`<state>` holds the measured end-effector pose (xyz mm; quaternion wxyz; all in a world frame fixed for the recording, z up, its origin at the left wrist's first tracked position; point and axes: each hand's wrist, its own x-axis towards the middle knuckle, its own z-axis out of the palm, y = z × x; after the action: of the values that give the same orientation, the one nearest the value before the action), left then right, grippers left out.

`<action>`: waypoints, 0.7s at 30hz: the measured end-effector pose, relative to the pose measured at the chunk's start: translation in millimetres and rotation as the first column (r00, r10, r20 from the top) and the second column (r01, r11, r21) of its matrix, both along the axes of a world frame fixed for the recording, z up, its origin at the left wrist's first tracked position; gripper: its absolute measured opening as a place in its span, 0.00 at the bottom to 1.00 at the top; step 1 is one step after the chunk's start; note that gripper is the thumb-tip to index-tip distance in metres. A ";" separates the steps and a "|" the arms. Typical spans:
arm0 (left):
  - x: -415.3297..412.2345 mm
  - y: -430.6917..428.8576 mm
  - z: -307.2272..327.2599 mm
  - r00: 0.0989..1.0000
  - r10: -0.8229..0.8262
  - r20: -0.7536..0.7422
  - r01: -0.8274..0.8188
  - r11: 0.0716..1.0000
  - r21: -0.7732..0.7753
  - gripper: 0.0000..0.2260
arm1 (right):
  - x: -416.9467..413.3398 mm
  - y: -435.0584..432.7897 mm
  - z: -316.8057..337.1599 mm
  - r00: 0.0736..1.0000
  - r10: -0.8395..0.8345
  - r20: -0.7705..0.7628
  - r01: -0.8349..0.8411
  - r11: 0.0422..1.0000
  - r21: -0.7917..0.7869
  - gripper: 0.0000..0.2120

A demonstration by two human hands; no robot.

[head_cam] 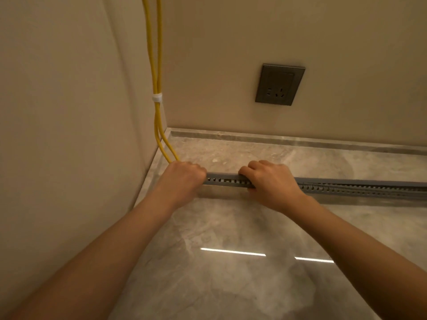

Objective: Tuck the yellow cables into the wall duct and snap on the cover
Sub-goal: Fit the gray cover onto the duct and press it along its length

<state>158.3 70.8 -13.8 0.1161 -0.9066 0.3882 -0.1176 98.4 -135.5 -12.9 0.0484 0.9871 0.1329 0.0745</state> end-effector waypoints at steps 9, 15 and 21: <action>4.8 -3.9 -1.0 1.000 0.029 -0.011 -0.030 0.997 -0.072 0.01 | -21.2 -35.3 -5.6 0.990 -0.077 0.116 0.067 0.994 0.088 0.11; 7.0 -11.5 -2.0 0.995 0.104 0.007 -0.104 0.993 -0.048 0.05 | -14.5 -25.2 -6.6 0.972 -0.056 0.229 0.018 0.986 0.163 0.13; 11.2 -32.1 -6.0 0.997 0.002 -0.076 -0.017 0.981 -0.196 0.09 | 6.5 -1.0 -7.9 0.962 -0.012 0.274 -0.043 0.980 0.195 0.13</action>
<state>169.5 38.7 -19.8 0.0119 -0.9193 0.3746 -0.1202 104.8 -136.5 -20.7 -0.0331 0.9661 0.1247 0.2235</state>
